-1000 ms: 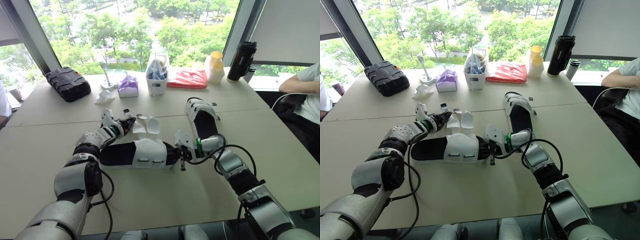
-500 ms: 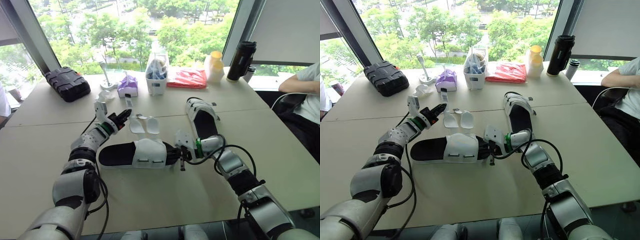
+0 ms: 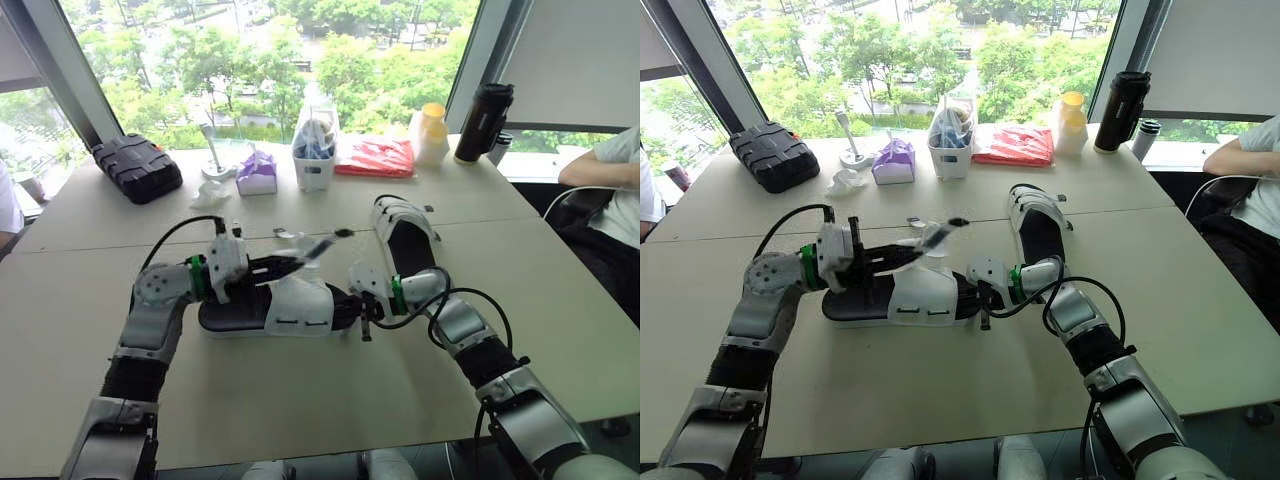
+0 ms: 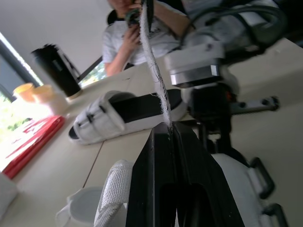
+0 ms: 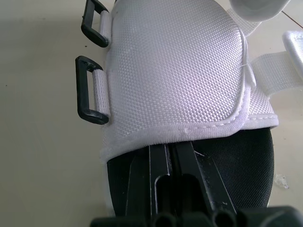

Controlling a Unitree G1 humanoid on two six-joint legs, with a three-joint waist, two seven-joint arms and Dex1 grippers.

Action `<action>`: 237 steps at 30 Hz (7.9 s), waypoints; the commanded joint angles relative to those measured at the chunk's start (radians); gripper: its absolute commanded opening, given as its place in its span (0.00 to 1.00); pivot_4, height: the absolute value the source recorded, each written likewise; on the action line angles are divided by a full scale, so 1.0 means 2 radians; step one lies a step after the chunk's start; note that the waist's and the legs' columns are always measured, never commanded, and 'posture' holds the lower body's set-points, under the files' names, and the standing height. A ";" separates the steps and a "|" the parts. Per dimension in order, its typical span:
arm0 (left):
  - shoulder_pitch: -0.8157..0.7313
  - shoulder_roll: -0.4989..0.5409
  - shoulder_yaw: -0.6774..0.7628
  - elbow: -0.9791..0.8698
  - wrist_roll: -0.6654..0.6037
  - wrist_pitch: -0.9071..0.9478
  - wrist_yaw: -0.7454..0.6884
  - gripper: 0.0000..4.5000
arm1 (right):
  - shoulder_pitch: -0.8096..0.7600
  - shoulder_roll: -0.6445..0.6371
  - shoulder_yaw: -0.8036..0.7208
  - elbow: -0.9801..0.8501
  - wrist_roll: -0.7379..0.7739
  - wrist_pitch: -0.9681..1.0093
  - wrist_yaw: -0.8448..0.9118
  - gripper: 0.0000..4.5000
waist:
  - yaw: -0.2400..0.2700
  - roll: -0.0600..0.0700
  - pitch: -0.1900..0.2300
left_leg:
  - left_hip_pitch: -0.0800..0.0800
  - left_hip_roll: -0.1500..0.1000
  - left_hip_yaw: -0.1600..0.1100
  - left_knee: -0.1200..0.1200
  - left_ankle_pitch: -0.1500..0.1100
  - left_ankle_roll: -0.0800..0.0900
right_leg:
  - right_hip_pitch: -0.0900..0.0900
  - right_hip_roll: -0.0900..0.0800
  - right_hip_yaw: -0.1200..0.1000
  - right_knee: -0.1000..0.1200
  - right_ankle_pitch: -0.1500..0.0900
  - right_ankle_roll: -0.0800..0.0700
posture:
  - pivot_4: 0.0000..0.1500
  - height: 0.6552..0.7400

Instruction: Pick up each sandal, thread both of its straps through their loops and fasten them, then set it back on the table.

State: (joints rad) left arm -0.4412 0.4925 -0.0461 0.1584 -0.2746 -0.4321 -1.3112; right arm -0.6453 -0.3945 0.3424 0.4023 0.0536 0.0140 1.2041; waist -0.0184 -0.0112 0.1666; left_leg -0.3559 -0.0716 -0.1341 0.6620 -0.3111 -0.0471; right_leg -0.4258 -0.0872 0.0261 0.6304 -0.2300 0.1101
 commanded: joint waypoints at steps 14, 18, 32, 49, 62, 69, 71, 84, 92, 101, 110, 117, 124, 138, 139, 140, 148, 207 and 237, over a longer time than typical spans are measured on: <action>0.042 0.096 -0.078 0.064 -0.017 -0.284 -0.096 0.49 | -0.011 0.005 0.023 0.050 -0.026 -0.019 0.006 0.00 | 0.000 0.001 0.000 | 0.000 0.000 0.000 0.000 0.000 0.001 | 0.000 0.001 0.000 0.000 0.000 0.000 | 1.00 1.00; 0.056 0.110 -0.072 0.067 -0.012 -0.270 -0.074 0.94 | -0.013 0.006 0.023 0.054 -0.028 -0.023 0.007 0.00 | -0.002 0.001 0.000 | 0.001 0.001 0.000 0.000 0.000 0.001 | 0.000 0.001 0.000 0.000 0.000 0.000 | 1.00 1.00; 0.311 0.219 0.025 -0.185 -0.357 0.458 0.122 1.00 | -0.006 0.005 0.026 0.045 -0.027 -0.022 0.013 0.00 | -0.011 0.003 0.002 | 0.001 0.003 -0.001 0.000 -0.001 0.003 | 0.001 0.003 0.000 0.000 0.000 0.000 | 1.00 1.00; 0.243 0.060 0.001 -0.208 -0.381 0.633 0.257 0.94 | 0.010 -0.002 0.026 0.008 -0.025 0.005 0.012 0.00 | -0.007 0.004 0.002 | 0.000 0.004 0.000 0.000 -0.001 0.002 | 0.001 0.002 0.000 0.000 0.000 -0.001 | 1.00 1.00; 0.237 0.052 0.051 -0.220 -0.404 0.677 0.261 0.00 | 0.015 -0.004 0.027 -0.002 -0.026 0.012 0.008 0.00 | -0.008 0.004 0.002 | 0.000 0.004 0.000 0.000 -0.001 0.002 | 0.001 0.002 0.000 -0.001 0.000 -0.001 | 1.00 1.00; 0.184 0.073 0.120 -0.207 -0.507 0.734 0.232 0.00 | 0.014 -0.003 0.028 0.001 -0.027 0.011 0.009 0.00 | -0.006 0.003 0.002 | 0.000 0.004 -0.001 0.000 -0.001 0.002 | 0.001 0.002 0.000 -0.001 0.000 -0.001 | 1.00 1.00; 0.154 0.073 0.128 -0.194 -0.510 0.735 0.236 0.00 | 0.013 -0.003 0.028 0.002 -0.027 0.011 0.010 0.00 | -0.007 0.004 0.002 | 0.000 0.004 -0.001 0.000 -0.001 0.002 | 0.001 0.002 0.000 -0.001 0.000 -0.001 | 1.00 1.00; 0.005 0.005 0.060 -0.042 -0.364 0.663 0.181 0.00 | 0.011 0.000 0.029 -0.001 -0.029 0.012 0.005 0.00 | -0.009 0.003 0.002 | 0.000 0.001 -0.001 0.000 -0.001 0.001 | 0.001 0.002 0.000 -0.001 0.000 0.000 | 1.00 1.00; 0.001 0.015 0.052 -0.016 -0.328 0.666 0.134 0.00 | 0.015 -0.004 0.029 -0.005 -0.031 0.012 0.003 0.00 | -0.010 0.003 0.002 | 0.000 0.001 -0.001 0.000 -0.001 0.001 | 0.001 0.002 0.000 -0.001 0.000 0.000 | 1.00 1.00; 0.003 0.030 0.028 -0.005 -0.270 0.640 0.077 0.00 | 0.016 -0.003 0.030 -0.007 -0.032 0.011 0.003 0.00 | -0.010 0.003 0.002 | 0.000 0.001 -0.001 0.000 -0.001 0.001 | 0.001 0.002 0.000 -0.001 0.000 0.000 | 1.00 1.00; 0.016 0.027 0.003 -0.013 -0.208 0.556 0.033 0.00 | 0.019 -0.003 0.030 -0.011 -0.031 0.013 0.003 0.00 | -0.010 0.003 0.002 | 0.000 0.001 -0.001 0.000 -0.001 0.001 | 0.001 0.002 0.000 -0.001 0.000 0.000 | 1.00 1.00; 0.035 0.039 0.003 -0.019 -0.192 0.549 0.022 0.00 | 0.019 -0.002 0.031 -0.011 -0.032 0.014 0.001 0.00 | -0.011 0.003 0.002 | 0.000 0.001 -0.001 0.000 -0.001 0.001 | 0.001 0.002 0.000 -0.001 0.000 0.000 | 1.00 1.00; 0.063 0.050 0.059 -0.065 -0.234 0.582 0.048 0.62 | 0.018 0.000 0.031 -0.009 -0.031 0.013 0.001 0.00 | -0.011 0.003 0.002 | 0.000 0.001 -0.001 0.000 -0.001 0.001 | 0.001 0.002 0.000 -0.001 0.000 0.000 | 1.00 1.00; 0.237 0.102 0.093 -0.207 -0.256 0.580 0.054 0.95 | 0.014 0.003 0.031 -0.001 -0.032 0.008 0.001 0.00 | -0.010 0.003 0.002 | 0.000 0.004 -0.001 -0.001 -0.001 0.001 | 0.001 0.002 0.000 -0.001 0.000 -0.001 | 1.00 1.00; 0.239 0.095 0.089 -0.204 -0.250 0.569 0.058 0.95 | 0.014 0.003 0.031 0.000 -0.032 0.008 0.001 0.00 | -0.010 0.003 0.002 | 0.000 0.004 -0.001 -0.001 -0.001 0.001 | 0.001 0.002 0.000 -0.001 0.000 -0.001 | 1.00 1.00; 0.240 0.087 0.085 -0.199 -0.242 0.556 0.063 0.95 | 0.013 0.004 0.031 0.000 -0.032 0.008 0.001 0.00 | -0.010 0.003 0.002 | 0.000 0.004 -0.001 -0.001 -0.001 0.001 | 0.001 0.002 0.000 -0.001 0.000 -0.001 | 1.00 1.00; 0.230 0.044 0.061 -0.165 -0.188 0.471 0.075 0.95 | 0.016 0.001 0.030 -0.006 -0.031 0.011 0.001 0.00 | -0.010 0.003 0.002 | 0.000 0.004 0.000 -0.001 -0.001 0.001 | 0.001 0.002 0.000 -0.001 0.000 -0.001 | 1.00 1.00; 0.176 0.096 0.059 -0.239 -0.275 0.562 0.119 0.01 | 0.013 0.008 0.035 0.001 -0.033 0.004 0.002 0.00 | -0.010 0.005 0.001 | 0.001 0.005 0.000 -0.007 -0.001 0.001 | 0.001 0.003 -0.001 -0.006 0.000 -0.001 | 1.00 1.00; 0.038 -0.064 0.197 -0.059 -0.422 0.695 0.404 0.98 | 0.019 0.006 0.038 -0.005 -0.036 0.004 -0.004 0.00 | -0.008 0.003 0.000 | 0.001 0.005 0.000 -0.006 0.002 -0.004 | 0.000 0.003 -0.001 -0.006 0.001 -0.002 | 1.00 1.00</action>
State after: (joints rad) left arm -0.3570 0.3661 0.3287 0.0473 -1.1340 0.9870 -0.5117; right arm -0.6403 -0.3728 0.3793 0.3604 0.0190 0.0049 1.1852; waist -0.0336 -0.0049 0.1664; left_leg -0.3540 -0.0619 -0.1345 0.6497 -0.3071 -0.0543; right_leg -0.4249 -0.0809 0.0247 0.6192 -0.2279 0.1063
